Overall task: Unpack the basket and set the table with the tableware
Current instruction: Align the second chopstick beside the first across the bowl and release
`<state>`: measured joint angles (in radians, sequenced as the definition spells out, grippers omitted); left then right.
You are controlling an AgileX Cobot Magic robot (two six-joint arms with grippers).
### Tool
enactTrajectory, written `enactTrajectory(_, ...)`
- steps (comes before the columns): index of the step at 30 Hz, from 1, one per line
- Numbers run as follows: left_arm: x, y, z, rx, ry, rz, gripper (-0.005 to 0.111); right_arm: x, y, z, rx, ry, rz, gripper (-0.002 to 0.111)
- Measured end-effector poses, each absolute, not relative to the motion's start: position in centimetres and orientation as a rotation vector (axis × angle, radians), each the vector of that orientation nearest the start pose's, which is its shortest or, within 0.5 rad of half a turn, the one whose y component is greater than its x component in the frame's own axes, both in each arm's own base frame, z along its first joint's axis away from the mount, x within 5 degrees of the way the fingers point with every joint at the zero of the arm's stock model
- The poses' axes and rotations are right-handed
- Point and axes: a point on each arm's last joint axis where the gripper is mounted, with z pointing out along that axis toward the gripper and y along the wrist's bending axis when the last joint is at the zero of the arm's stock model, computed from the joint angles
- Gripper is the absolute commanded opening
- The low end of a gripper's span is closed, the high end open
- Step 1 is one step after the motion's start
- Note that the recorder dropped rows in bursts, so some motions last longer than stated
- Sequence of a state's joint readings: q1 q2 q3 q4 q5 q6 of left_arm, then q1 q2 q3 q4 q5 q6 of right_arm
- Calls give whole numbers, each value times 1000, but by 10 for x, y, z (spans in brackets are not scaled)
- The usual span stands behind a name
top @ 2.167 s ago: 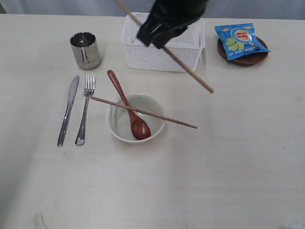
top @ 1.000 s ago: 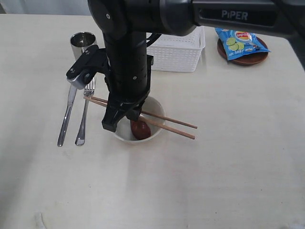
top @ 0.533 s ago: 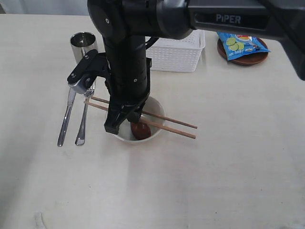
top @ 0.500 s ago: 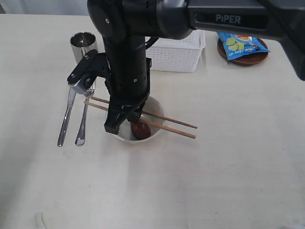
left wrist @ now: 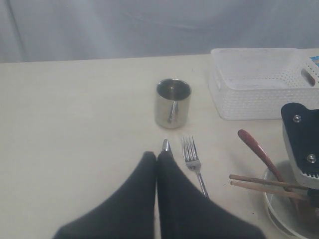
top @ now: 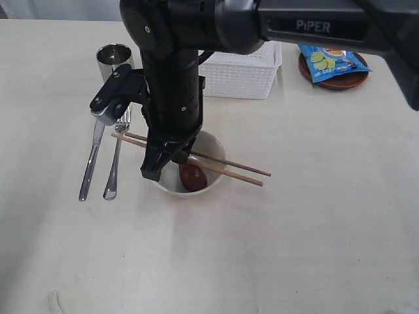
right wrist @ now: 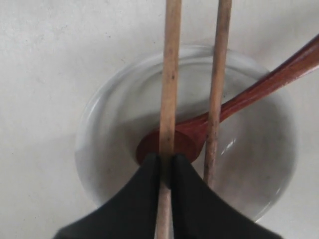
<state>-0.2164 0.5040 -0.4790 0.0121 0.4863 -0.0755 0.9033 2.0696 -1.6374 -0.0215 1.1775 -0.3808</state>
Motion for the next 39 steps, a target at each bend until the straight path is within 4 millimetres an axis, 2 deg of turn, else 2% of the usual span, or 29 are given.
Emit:
enactTrajectory(5, 101, -22, 293, 148, 1994, -175, 0, 261, 325, 198, -1869, 2451, -53, 1)
enactTrajectory(9, 101, -22, 293, 148, 1994, -175, 0, 262, 324, 198, -1872, 2444, -70, 29)
enactTrajectory(10, 101, -22, 293, 148, 1994, -175, 0, 262, 324, 198, -1872, 2444, -70, 34)
enactTrajectory(12, 101, -22, 293, 148, 1994, -175, 0, 262, 324, 196, -1867, 2453, -71, 36)
enactTrajectory(27, 101, -22, 293, 148, 1994, -175, 0, 267, 323, 194, -1824, 2453, -139, 36)
enactTrajectory(31, 101, -22, 293, 148, 1994, -175, 0, 266, 322, 205, -1770, 2458, -124, 35)
enactTrajectory(34, 101, -22, 293, 148, 1994, -175, 0, 263, 320, 222, -1726, 2446, -80, 26)
enactTrajectory(38, 101, -22, 293, 148, 1994, -175, 0, 255, 321, 234, -1730, 2435, 37, 0)
enactTrajectory(39, 101, -22, 293, 148, 1994, -175, 0, 253, 323, 234, -1740, 2436, 75, 0)
